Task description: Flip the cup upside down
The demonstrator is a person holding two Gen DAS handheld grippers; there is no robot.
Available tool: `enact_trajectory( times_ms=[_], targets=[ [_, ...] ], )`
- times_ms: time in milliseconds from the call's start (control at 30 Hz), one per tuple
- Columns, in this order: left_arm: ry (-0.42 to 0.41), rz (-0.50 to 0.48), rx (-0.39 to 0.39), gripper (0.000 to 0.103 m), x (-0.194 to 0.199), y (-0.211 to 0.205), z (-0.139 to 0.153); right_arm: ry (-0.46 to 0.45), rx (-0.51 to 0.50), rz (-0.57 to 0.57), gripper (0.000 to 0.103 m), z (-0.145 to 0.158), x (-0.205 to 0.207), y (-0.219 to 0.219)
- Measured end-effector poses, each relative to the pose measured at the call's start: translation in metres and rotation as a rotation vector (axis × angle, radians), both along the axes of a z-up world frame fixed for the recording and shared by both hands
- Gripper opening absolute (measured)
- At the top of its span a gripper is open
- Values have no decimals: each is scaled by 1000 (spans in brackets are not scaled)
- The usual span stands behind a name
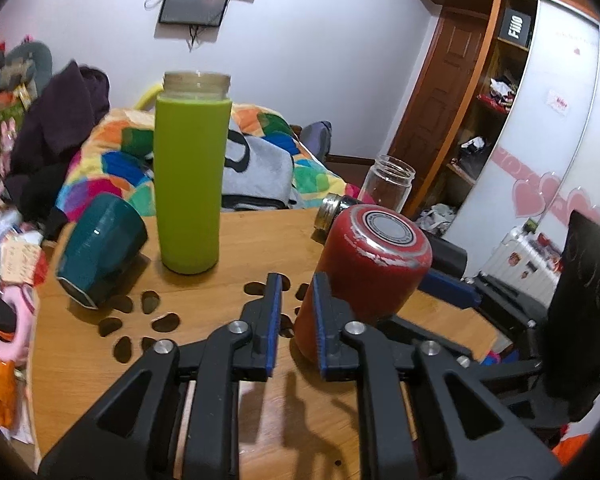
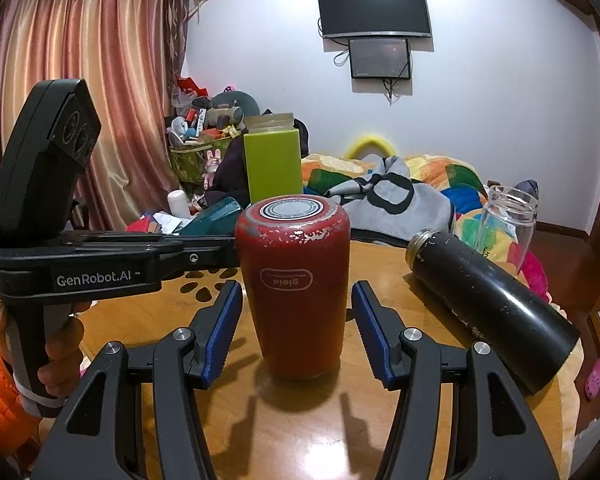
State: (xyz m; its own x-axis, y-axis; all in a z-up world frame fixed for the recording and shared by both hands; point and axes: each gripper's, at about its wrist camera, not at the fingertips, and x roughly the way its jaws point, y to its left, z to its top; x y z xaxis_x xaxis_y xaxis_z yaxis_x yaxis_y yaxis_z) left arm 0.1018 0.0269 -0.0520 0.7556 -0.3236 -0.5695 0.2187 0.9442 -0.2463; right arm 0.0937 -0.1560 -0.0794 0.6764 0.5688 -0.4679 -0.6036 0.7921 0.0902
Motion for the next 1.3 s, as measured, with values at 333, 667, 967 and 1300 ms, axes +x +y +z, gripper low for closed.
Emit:
enact_trajectory(
  times_ms=[333, 667, 967, 1300],
  targets=[
    [-161, 99, 46, 71, -51, -4, 28, -59, 87, -69, 73, 30, -20, -40],
    [-328, 212, 129, 103, -90, -19, 54, -155, 139, -191, 103, 61, -46, -71],
    [-388, 241, 213, 103, -104, -39, 48, -126, 126, -203, 103, 60, -51, -75],
    [-412, 251, 207, 103, -111, -41, 51, -133, 120, -204, 103, 61, -55, -76]
  ],
)
